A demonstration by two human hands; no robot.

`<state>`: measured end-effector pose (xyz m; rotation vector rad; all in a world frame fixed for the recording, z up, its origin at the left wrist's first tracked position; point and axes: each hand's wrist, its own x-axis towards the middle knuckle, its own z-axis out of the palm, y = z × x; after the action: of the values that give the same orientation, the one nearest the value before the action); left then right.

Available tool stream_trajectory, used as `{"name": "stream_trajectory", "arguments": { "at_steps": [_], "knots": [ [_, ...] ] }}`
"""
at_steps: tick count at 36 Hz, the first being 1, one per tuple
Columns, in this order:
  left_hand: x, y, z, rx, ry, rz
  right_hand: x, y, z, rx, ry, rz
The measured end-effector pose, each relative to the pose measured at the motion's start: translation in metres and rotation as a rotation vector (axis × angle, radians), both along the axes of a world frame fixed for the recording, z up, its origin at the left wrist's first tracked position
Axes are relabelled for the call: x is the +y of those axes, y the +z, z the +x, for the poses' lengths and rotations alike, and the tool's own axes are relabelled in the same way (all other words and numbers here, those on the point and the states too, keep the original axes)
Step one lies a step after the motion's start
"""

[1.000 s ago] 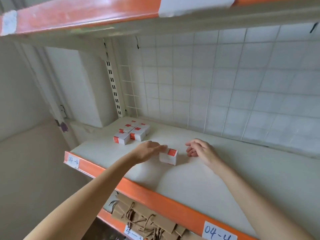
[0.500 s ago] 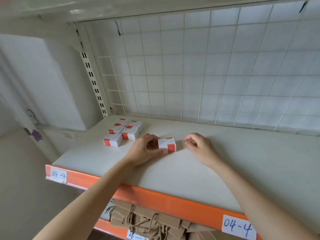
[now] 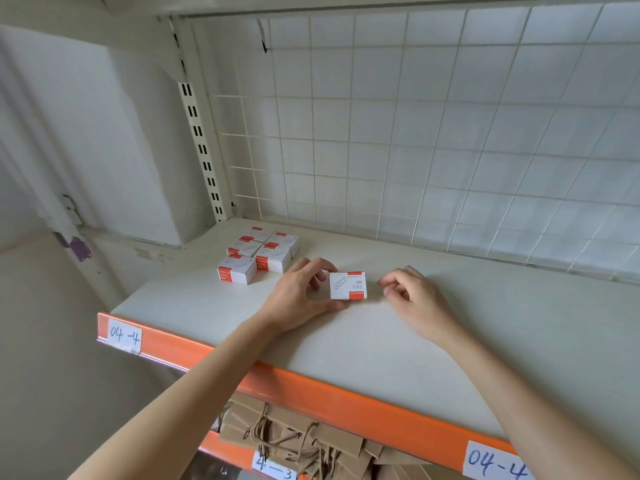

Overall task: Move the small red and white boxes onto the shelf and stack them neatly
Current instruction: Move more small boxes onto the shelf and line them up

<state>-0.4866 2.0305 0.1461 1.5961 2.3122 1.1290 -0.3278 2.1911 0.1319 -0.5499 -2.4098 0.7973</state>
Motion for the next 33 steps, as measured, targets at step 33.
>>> {"name": "stream_trajectory", "arguments": {
  "at_steps": [33],
  "knots": [
    [-0.092,0.024,-0.056,0.249,0.022,-0.234,-0.086,0.036,-0.087,-0.415,0.199,0.217]
  ]
}}
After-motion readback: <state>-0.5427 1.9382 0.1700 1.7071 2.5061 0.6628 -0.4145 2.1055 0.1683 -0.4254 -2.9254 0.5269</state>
